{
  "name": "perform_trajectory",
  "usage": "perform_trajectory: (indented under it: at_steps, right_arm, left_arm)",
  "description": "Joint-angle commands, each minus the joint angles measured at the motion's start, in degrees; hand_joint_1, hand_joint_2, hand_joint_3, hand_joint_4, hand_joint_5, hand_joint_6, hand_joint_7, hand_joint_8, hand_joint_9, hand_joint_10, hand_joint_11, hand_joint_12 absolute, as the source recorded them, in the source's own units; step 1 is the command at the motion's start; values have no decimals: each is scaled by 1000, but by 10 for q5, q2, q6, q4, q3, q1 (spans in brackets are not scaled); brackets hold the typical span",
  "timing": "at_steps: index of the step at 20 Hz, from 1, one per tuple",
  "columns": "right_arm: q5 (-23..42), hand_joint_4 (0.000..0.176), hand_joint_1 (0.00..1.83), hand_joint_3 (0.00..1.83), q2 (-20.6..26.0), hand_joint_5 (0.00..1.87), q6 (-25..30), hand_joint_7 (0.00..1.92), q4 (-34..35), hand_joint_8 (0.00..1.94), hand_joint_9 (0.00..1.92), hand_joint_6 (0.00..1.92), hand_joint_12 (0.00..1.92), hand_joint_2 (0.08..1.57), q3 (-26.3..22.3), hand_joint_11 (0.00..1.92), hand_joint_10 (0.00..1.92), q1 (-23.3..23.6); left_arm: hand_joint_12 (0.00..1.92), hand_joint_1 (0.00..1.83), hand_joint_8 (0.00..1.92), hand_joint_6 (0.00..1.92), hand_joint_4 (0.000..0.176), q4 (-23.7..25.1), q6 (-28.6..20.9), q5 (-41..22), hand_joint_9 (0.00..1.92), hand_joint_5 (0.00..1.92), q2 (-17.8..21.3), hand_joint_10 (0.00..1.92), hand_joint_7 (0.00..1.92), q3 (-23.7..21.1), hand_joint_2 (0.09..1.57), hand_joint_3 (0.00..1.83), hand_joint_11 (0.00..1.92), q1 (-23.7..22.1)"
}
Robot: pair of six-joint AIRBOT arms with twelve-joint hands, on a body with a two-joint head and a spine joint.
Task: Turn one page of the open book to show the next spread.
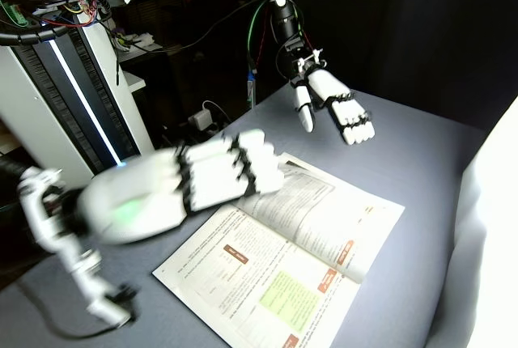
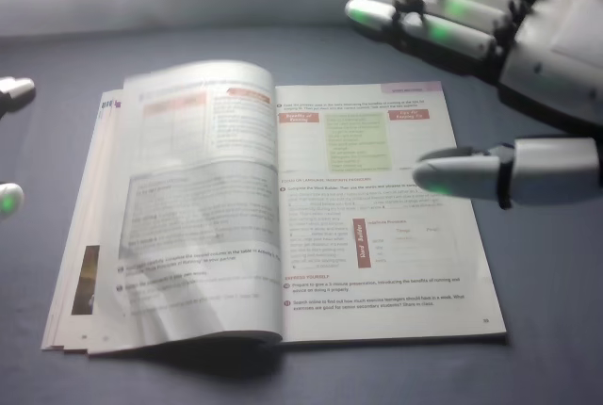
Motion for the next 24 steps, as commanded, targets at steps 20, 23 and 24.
perform_trajectory:
  at_steps: [20, 23, 24]
  right_arm:
    - [184, 7, 110, 0, 60, 0, -87, 0, 221, 0, 0, 0, 0, 1182, -43, 0, 0, -149]
    - [203, 0, 126, 0, 71, 0, -92, 0, 236, 0, 0, 0, 0, 1161, -50, 0, 0, -168]
    - [208, 0, 134, 0, 73, 0, -93, 0, 241, 0, 0, 0, 0, 1173, -52, 0, 0, -173]
  left_arm:
    - [0, 347, 0, 0, 89, 90, -4, -41, 0, 0, -41, 0, 0, 37, 1152, 0, 0, -136]
    - [0, 269, 0, 0, 86, 99, -5, -28, 0, 0, -50, 0, 0, 45, 1152, 0, 0, -152]
    - [0, 263, 0, 0, 118, 99, -5, -28, 0, 0, -53, 0, 0, 46, 1139, 0, 0, -153]
